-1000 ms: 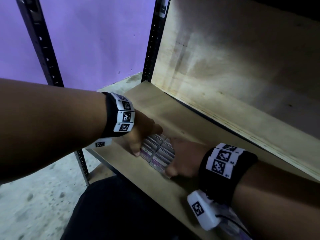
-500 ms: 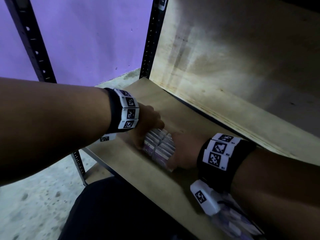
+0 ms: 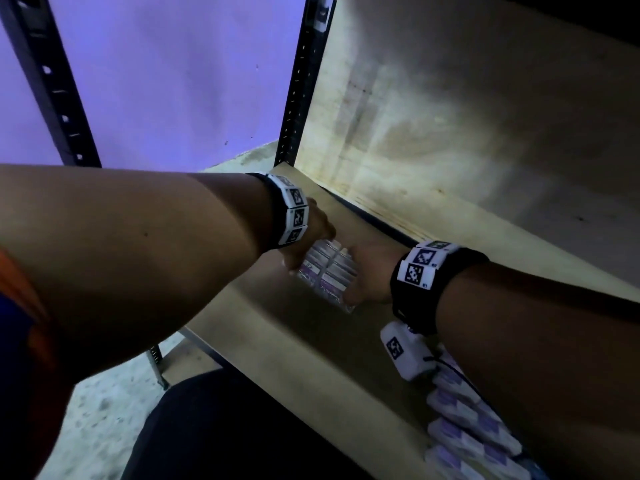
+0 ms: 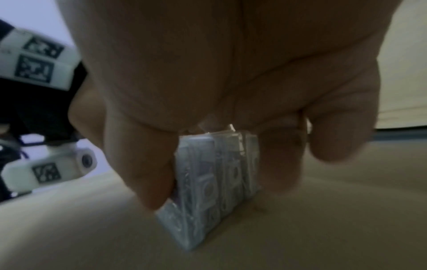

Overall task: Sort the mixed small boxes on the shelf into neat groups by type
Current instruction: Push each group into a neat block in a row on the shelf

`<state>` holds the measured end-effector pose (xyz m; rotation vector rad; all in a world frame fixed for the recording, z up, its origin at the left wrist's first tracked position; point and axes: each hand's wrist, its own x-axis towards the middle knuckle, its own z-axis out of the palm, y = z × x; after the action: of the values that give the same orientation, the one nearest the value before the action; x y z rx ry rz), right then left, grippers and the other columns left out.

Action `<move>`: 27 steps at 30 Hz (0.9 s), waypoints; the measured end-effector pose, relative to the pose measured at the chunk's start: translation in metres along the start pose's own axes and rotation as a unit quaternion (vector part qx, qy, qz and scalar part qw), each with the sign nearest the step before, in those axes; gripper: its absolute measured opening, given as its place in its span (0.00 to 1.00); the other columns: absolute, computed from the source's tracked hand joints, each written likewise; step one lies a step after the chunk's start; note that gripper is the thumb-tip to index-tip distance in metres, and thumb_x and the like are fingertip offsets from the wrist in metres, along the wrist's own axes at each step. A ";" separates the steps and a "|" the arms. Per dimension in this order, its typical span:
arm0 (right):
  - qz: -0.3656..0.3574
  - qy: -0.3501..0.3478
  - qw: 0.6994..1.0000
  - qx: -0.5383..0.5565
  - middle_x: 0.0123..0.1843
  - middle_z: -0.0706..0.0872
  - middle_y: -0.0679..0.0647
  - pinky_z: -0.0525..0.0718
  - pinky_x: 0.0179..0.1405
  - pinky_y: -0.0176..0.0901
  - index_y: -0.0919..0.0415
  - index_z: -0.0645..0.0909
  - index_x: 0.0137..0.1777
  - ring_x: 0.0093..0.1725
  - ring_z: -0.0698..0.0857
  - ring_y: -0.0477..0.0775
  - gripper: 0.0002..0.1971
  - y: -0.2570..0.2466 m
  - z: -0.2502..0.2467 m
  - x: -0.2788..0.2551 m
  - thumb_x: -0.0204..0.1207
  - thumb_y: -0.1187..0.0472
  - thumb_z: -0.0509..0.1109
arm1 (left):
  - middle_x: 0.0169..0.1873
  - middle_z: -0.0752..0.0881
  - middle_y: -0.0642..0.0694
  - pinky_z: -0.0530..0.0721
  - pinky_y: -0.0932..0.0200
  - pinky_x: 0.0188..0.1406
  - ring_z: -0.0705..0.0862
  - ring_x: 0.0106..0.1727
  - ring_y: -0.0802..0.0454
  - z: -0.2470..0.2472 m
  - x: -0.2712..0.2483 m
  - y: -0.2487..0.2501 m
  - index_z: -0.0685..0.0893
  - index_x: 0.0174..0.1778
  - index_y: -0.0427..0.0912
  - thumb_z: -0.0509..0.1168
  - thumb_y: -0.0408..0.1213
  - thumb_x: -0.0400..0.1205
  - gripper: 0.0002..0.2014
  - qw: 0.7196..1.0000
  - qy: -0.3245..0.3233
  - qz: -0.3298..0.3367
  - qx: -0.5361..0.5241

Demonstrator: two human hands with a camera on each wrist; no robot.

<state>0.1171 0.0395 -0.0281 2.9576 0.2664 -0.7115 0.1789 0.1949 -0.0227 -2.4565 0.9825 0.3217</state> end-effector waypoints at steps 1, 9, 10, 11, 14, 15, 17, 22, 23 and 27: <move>-0.001 0.004 1.000 0.001 0.57 0.85 0.54 0.80 0.55 0.48 0.53 0.79 0.67 0.54 0.84 0.56 0.29 0.000 0.001 -0.001 0.68 0.48 0.81 | 0.60 0.82 0.51 0.69 0.52 0.45 0.80 0.65 0.42 0.002 0.000 0.001 0.73 0.70 0.59 0.79 0.64 0.60 0.42 1.000 0.007 -0.006 -0.006; -0.011 0.084 0.996 0.021 0.87 0.58 0.57 0.70 0.75 0.49 0.54 0.42 0.88 0.81 0.66 0.59 0.60 0.028 -0.016 -0.045 0.68 0.30 0.74 | 0.85 0.55 0.49 0.66 0.35 0.77 0.57 0.85 0.42 0.005 -0.028 0.013 0.43 0.84 0.58 0.73 0.78 0.51 0.70 0.987 0.071 -0.073 -0.121; -0.013 0.101 0.994 0.031 0.86 0.61 0.56 0.70 0.76 0.49 0.53 0.48 0.88 0.81 0.68 0.57 0.56 0.039 -0.018 -0.058 0.68 0.29 0.73 | 0.86 0.53 0.50 0.65 0.36 0.77 0.55 0.85 0.43 0.002 -0.034 0.015 0.42 0.84 0.60 0.68 0.80 0.51 0.69 0.983 0.088 -0.071 -0.144; -0.015 0.117 0.992 0.041 0.84 0.65 0.54 0.71 0.73 0.46 0.50 0.56 0.87 0.78 0.71 0.54 0.50 0.050 -0.020 -0.070 0.69 0.30 0.72 | 0.85 0.52 0.51 0.64 0.36 0.77 0.54 0.85 0.44 0.000 -0.039 0.017 0.42 0.83 0.62 0.65 0.81 0.52 0.66 0.978 0.104 -0.065 -0.169; 0.010 0.139 0.989 0.056 0.78 0.75 0.44 0.70 0.62 0.33 0.42 0.71 0.80 0.71 0.76 0.44 0.35 0.091 -0.014 -0.115 0.74 0.32 0.67 | 0.83 0.60 0.55 0.70 0.39 0.77 0.60 0.83 0.46 -0.009 -0.051 0.032 0.53 0.81 0.67 0.58 0.78 0.62 0.50 0.954 0.178 -0.029 -0.239; 0.030 0.137 0.987 0.078 0.75 0.78 0.40 0.70 0.57 0.29 0.41 0.73 0.78 0.67 0.78 0.40 0.32 0.105 -0.009 -0.130 0.74 0.33 0.67 | 0.80 0.65 0.56 0.72 0.43 0.76 0.63 0.81 0.48 -0.013 -0.052 0.041 0.59 0.80 0.66 0.56 0.76 0.65 0.45 0.941 0.211 -0.011 -0.265; 0.075 0.133 0.979 0.134 0.68 0.82 0.36 0.71 0.49 0.27 0.39 0.79 0.72 0.59 0.79 0.37 0.26 0.126 0.006 -0.152 0.75 0.36 0.68 | 0.74 0.74 0.57 0.73 0.56 0.73 0.71 0.75 0.54 -0.019 -0.051 0.061 0.72 0.77 0.61 0.60 0.70 0.72 0.37 0.908 0.254 0.029 -0.333; 0.110 0.083 0.985 0.105 0.59 0.88 0.50 0.80 0.58 0.47 0.53 0.87 0.58 0.56 0.84 0.51 0.13 0.165 0.047 -0.167 0.82 0.48 0.66 | 0.61 0.85 0.52 0.78 0.65 0.53 0.84 0.58 0.55 -0.042 -0.019 0.121 0.84 0.64 0.50 0.67 0.52 0.82 0.18 0.894 0.221 0.093 -0.380; 0.111 0.059 0.986 0.109 0.59 0.88 0.54 0.81 0.61 0.50 0.56 0.87 0.58 0.57 0.84 0.55 0.14 0.171 0.053 -0.167 0.84 0.50 0.64 | 0.61 0.86 0.50 0.78 0.62 0.54 0.85 0.60 0.51 -0.045 -0.009 0.133 0.84 0.64 0.49 0.66 0.51 0.83 0.17 0.897 0.199 0.096 -0.383; 0.144 -0.008 0.981 0.129 0.70 0.83 0.58 0.78 0.68 0.52 0.59 0.82 0.71 0.65 0.82 0.60 0.19 0.188 0.068 -0.147 0.88 0.52 0.58 | 0.68 0.84 0.50 0.78 0.55 0.64 0.82 0.64 0.49 -0.051 0.022 0.161 0.83 0.67 0.54 0.61 0.51 0.84 0.17 0.917 0.106 0.094 -0.374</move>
<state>-0.0062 -0.1755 -0.0126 3.1295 -0.2736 -0.7808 0.0841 0.0541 -0.0414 -3.1336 1.3877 0.5948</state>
